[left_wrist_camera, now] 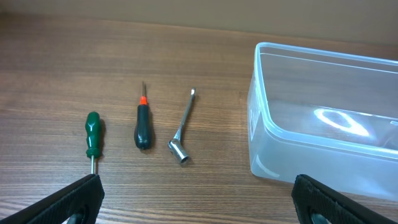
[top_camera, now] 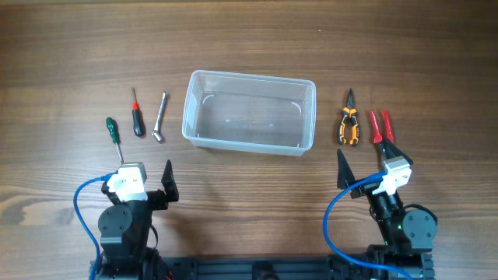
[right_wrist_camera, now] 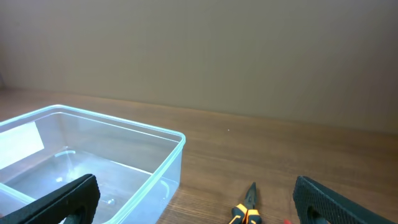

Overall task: Pack container
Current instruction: 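Raise both arms from rest toward the tools beside the container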

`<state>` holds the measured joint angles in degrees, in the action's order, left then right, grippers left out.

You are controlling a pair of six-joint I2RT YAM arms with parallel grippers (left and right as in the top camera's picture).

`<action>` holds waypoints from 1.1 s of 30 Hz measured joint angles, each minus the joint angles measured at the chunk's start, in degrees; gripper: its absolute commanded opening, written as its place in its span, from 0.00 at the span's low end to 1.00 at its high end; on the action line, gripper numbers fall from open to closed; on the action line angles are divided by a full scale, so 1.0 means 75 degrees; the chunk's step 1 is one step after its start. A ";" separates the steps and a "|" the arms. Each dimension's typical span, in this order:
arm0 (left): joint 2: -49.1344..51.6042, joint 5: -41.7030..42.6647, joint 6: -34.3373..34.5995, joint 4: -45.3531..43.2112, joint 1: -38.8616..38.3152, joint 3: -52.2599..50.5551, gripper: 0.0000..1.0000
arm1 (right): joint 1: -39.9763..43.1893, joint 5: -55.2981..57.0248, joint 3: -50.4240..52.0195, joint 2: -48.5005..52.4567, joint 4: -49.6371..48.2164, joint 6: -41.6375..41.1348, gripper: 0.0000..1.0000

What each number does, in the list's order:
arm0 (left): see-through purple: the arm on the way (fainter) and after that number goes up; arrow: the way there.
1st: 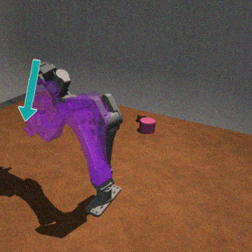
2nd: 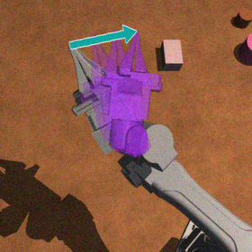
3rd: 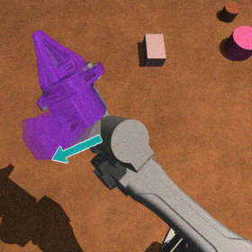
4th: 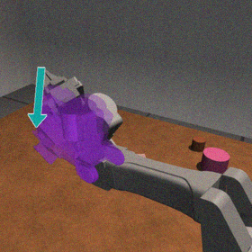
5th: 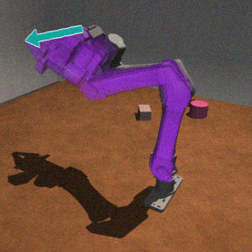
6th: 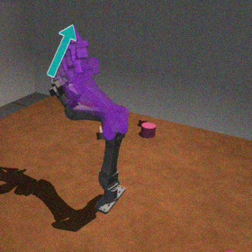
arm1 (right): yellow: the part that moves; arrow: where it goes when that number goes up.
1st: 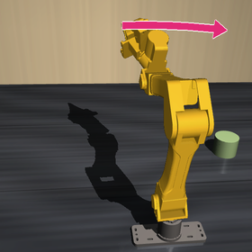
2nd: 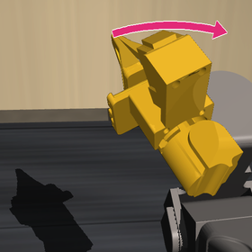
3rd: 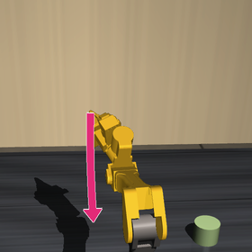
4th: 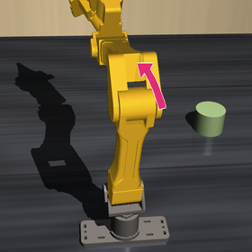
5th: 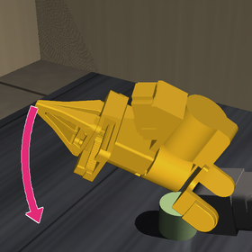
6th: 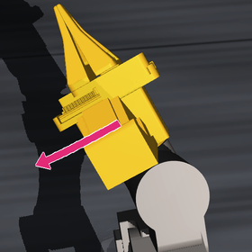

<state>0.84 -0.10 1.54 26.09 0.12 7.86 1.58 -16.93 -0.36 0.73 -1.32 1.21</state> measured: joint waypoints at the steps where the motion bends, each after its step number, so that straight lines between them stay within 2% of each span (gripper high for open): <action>1: 0.0000 0.0000 0.0000 0.0000 0.0000 0.0000 1.00 | 0.0000 0.0000 0.0000 0.0000 0.0000 0.0000 1.00; 9: 0.0000 -0.0003 -0.0003 -0.0055 0.0000 0.0000 1.00 | 0.0000 0.0000 0.0000 0.0009 0.0003 -0.0880 1.00; 16: 0.0058 0.0079 0.0096 -0.1026 0.0000 -0.0003 1.00 | 0.0000 0.0641 0.0000 0.0096 -0.0221 -0.2276 1.00; 21: 0.1617 0.0055 0.0236 -0.1507 0.0000 0.0810 1.00 | 0.0000 0.1536 -0.0568 0.0396 -0.0259 -0.2672 1.00; 25: 0.4272 0.0172 -0.0047 -0.1207 0.0000 0.3468 1.00 | 0.0000 0.1842 -0.2189 0.1897 -0.0300 -0.2197 1.00; 27: 0.5785 0.0332 -0.0303 0.0050 -0.0003 0.5461 1.00 | 0.0000 0.1845 -0.3529 0.3249 0.0178 -0.1950 1.00; 28: 0.6478 0.0396 -0.0391 0.0452 -0.0003 0.6394 1.00 | 0.0000 0.1842 -0.4164 0.3879 0.0577 -0.1874 1.00; 29: 0.7560 0.0478 -0.0469 0.1553 -0.0003 0.7842 1.00 | 0.0000 0.1842 -0.5050 0.4730 0.1180 -0.1795 1.00; 32: 0.9244 0.0632 -0.0571 0.3605 -0.0006 1.0191 1.00 | 0.0000 0.1836 -0.7396 0.6802 0.3465 -0.1536 1.00; 33: 0.9704 0.0664 -0.0580 0.3946 -0.0006 1.0826 1.00 | 0.0000 0.1839 -0.8364 0.7662 0.4319 -0.1338 1.00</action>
<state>73.63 4.89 -2.81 55.68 0.08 89.06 1.58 -3.14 -63.09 58.19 31.07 -8.82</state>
